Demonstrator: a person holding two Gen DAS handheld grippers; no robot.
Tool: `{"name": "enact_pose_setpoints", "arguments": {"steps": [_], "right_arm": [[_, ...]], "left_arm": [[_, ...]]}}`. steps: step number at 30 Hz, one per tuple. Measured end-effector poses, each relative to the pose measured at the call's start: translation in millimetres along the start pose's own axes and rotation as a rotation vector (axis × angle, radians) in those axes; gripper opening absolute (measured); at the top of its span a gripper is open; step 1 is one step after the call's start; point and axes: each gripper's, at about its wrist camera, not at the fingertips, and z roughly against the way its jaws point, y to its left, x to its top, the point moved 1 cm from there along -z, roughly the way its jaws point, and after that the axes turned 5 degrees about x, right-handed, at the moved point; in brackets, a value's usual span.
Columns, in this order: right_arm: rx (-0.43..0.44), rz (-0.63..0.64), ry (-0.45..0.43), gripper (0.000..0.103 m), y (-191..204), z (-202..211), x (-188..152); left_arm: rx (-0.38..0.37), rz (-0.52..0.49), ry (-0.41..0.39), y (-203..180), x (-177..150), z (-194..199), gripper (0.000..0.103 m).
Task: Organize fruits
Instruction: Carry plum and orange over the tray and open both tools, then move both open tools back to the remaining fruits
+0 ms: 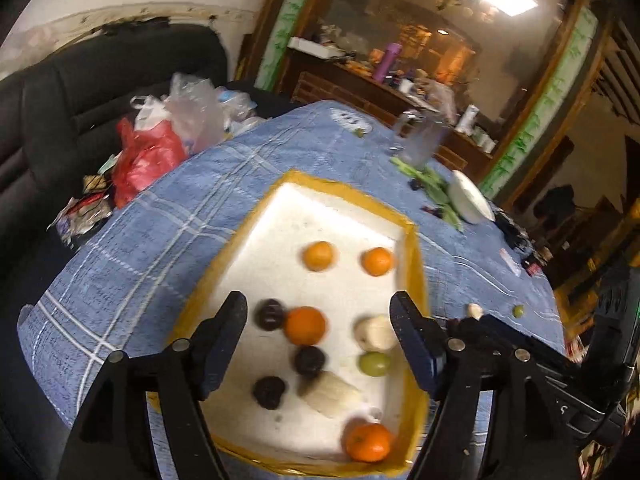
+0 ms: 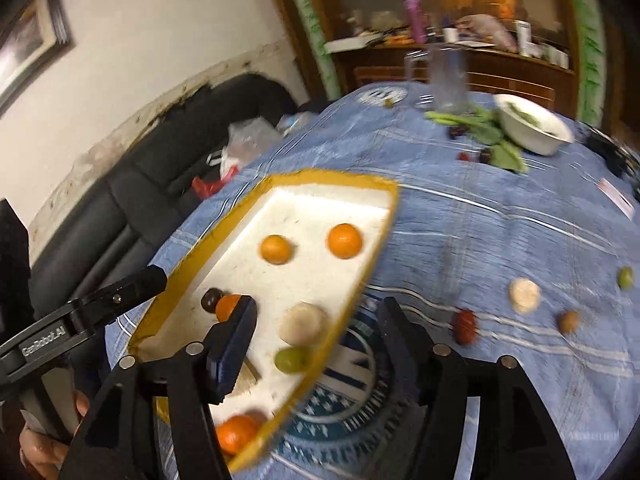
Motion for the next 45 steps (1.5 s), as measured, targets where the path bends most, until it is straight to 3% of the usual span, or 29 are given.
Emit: {"name": "enact_pose_setpoints", "arguments": {"steps": [7,11,13,15,18,20,23,29,31,33,35,38,40,45], "right_arm": [[-0.118,-0.145,-0.128,0.073,-54,75,-32],[-0.194,-0.212,-0.212,0.077,-85,122,-50],[-0.214,-0.239,-0.242,0.078,-97,141,-58],[-0.232,-0.256,-0.266,0.079,-104,156,-66],[-0.252,-0.271,-0.296,0.082,-114,171,-77],[-0.250,-0.284,-0.297,0.082,-121,176,-81],[-0.250,-0.288,-0.302,0.082,-125,181,-88],[-0.321,-0.245,-0.358,0.082,-130,194,-88],[-0.368,-0.221,-0.391,0.095,-136,200,-85],[-0.361,-0.226,-0.416,0.100,-147,204,-84],[-0.345,-0.267,-0.379,0.100,-165,198,-81],[-0.334,-0.314,-0.273,0.100,-187,178,-79],[-0.334,-0.328,-0.213,0.100,-197,164,-80],[-0.310,-0.271,-0.121,0.100,-199,124,-63]], "left_arm": [[-0.178,-0.015,-0.041,-59,-15,11,0.094],[-0.295,-0.051,-0.087,-98,-29,25,0.096],[-0.345,-0.064,-0.066,-117,-38,27,0.098],[-0.325,-0.101,-0.003,-136,-47,19,0.099],[-0.302,-0.164,0.165,-161,-62,-4,0.099],[-0.319,-0.158,0.188,-168,-71,-6,0.099],[-0.275,-0.222,0.106,-178,-74,9,0.099],[-0.114,-0.261,-0.239,-168,-40,71,0.103],[-0.076,-0.276,-0.290,-162,-32,77,0.103],[-0.044,-0.269,-0.251,-156,-27,64,0.103],[-0.020,-0.237,-0.144,-149,-28,35,0.103],[-0.077,-0.200,0.020,-144,-38,-6,0.103],[-0.088,-0.214,0.059,-146,-45,-21,0.103],[-0.044,-0.281,0.054,-163,-44,-46,0.103]]}}
